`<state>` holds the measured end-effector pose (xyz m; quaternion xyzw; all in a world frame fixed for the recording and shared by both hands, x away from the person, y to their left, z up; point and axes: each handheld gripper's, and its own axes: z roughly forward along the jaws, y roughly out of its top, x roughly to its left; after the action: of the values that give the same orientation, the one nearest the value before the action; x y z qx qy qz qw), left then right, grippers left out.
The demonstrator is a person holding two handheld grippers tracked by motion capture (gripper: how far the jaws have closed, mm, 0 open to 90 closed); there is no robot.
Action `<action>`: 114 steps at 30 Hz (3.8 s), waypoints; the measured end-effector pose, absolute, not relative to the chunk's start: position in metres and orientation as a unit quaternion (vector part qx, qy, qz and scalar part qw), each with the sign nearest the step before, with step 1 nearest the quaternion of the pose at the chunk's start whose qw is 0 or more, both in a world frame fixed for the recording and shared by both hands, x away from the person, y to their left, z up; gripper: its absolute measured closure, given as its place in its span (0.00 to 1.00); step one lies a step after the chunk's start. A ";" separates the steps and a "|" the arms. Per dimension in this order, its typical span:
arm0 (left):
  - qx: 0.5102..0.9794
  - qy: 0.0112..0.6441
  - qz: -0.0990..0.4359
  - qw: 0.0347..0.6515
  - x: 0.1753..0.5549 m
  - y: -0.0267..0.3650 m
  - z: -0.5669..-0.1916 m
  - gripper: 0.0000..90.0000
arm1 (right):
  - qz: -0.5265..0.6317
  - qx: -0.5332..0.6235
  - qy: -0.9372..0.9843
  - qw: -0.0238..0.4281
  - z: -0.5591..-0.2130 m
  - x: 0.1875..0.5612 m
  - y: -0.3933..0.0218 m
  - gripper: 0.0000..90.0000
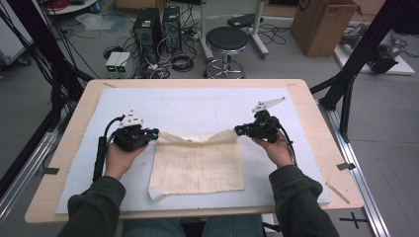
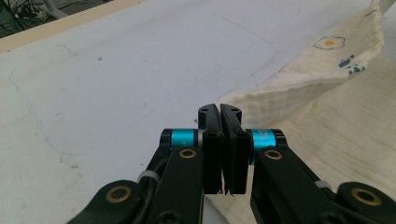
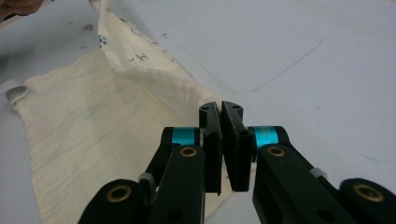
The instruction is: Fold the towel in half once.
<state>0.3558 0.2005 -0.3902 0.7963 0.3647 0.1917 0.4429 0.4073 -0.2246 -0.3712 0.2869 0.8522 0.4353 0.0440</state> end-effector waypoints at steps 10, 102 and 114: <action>0.804 0.346 0.190 0.445 0.338 0.204 -0.393 0.97 | 0.426 0.272 0.862 0.040 -0.381 0.388 -0.228 0.96; 0.841 0.275 0.098 0.456 0.259 0.212 -0.433 0.96 | 0.405 0.189 0.894 -0.013 -0.426 0.302 -0.227 0.95; 0.831 0.261 0.106 0.480 0.247 0.218 -0.421 0.97 | 0.425 0.183 0.886 -0.001 -0.413 0.292 -0.231 0.95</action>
<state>0.2474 0.2183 -0.4214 0.8311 0.2607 0.1061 0.4796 0.2922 -0.2309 -0.4134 0.1833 0.8864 0.4250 -0.0009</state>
